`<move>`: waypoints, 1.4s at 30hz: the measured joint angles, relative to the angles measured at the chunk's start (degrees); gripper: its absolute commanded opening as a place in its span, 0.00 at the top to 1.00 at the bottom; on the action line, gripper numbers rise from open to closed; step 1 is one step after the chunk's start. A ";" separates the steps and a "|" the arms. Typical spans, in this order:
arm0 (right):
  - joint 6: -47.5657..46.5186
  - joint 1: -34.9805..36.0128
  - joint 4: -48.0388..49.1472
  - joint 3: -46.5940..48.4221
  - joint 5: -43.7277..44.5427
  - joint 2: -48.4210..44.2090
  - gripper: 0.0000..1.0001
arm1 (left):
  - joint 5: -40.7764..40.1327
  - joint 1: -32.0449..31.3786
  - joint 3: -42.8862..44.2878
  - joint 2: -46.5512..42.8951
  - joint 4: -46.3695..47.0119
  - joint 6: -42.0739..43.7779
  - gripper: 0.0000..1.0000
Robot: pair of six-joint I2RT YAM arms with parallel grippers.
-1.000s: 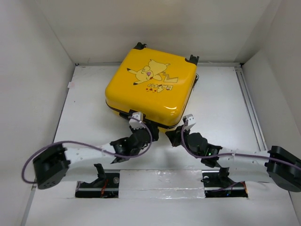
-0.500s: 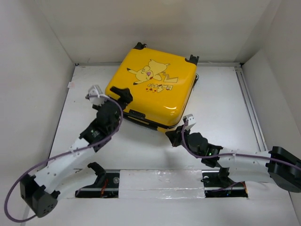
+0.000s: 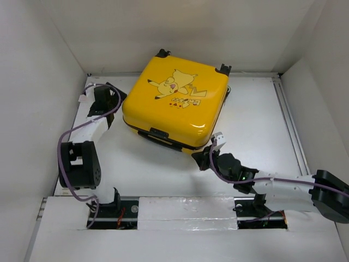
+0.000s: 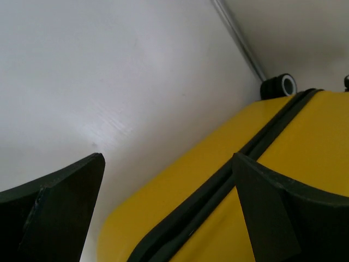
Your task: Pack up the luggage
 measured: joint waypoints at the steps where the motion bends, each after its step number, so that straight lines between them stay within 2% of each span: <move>1: -0.11 0.00 -0.15 0.00 -0.04 -0.13 1.00 | 0.63 -0.39 0.00 0.70 0.66 -0.46 0.01; 4: -0.17 0.00 -0.92 0.20 -0.31 -0.35 1.00 | 2.32 -1.31 -0.48 0.37 4.39 -0.81 0.02; 8: -1.14 0.02 -2.56 1.99 -0.39 1.25 1.00 | 1.14 -3.26 -5.73 -2.14 12.35 -2.03 0.02; 14: -2.78 1.42 -3.58 10.25 -0.85 10.97 1.00 | -2.84 -9.53 -16.55 -7.89 23.19 -6.58 0.04; 18: -4.70 3.26 -3.13 16.70 -0.96 18.91 1.00 | -2.93 -14.60 -21.44 -10.38 26.62 -10.03 0.05; 24: -8.20 4.55 0.50 23.87 -3.72 28.22 1.00 | -2.32 -16.35 -28.55 -18.12 27.28 -12.50 0.06; 28: -9.77 4.55 1.01 25.62 -5.31 29.99 1.00 | -2.97 -16.98 -33.09 -25.27 26.25 -13.20 0.06; 29: -10.10 4.55 0.52 25.62 -5.75 29.68 0.96 | -3.23 -17.27 -33.73 -26.69 25.86 -13.18 0.06; 30: -10.36 4.52 -0.13 25.62 -6.16 29.16 0.83 | -3.50 -17.57 -34.12 -27.80 25.33 -13.05 0.06; 31: -10.67 4.50 -1.53 25.62 -7.17 28.17 0.66 | -3.65 -17.86 -34.40 -28.61 24.79 -12.81 0.06; 33: -10.75 4.76 -5.11 25.62 -11.06 24.79 0.41 | -3.87 -18.45 -34.51 -29.57 23.74 -12.33 0.06; 35: -11.23 6.73 -9.64 25.70 -14.88 18.93 0.35 | -4.35 -18.95 -34.51 -29.94 22.86 -11.80 0.06; 36: -11.54 7.67 -12.20 25.90 -15.72 15.12 0.36 | -4.44 -19.06 -34.49 -29.99 22.47 -11.50 0.06; 37: -11.80 8.37 -14.12 26.21 -16.02 11.52 0.45 | -4.68 -19.12 -34.47 -29.99 22.10 -11.37 0.06; 39: -12.33 6.95 -17.70 27.63 -16.15 3.43 0.79 | -4.90 -19.21 -34.47 -29.99 21.81 -10.99 0.07; 40: -11.96 3.50 -18.95 28.33 -16.37 -0.33 1.00 | -4.94 -19.23 -34.42 -29.97 21.77 -10.86 0.07; 42: -11.06 -6.86 -20.02 29.33 -14.60 -6.10 1.00 | -5.03 -19.23 -34.25 -29.90 21.62 -10.54 0.08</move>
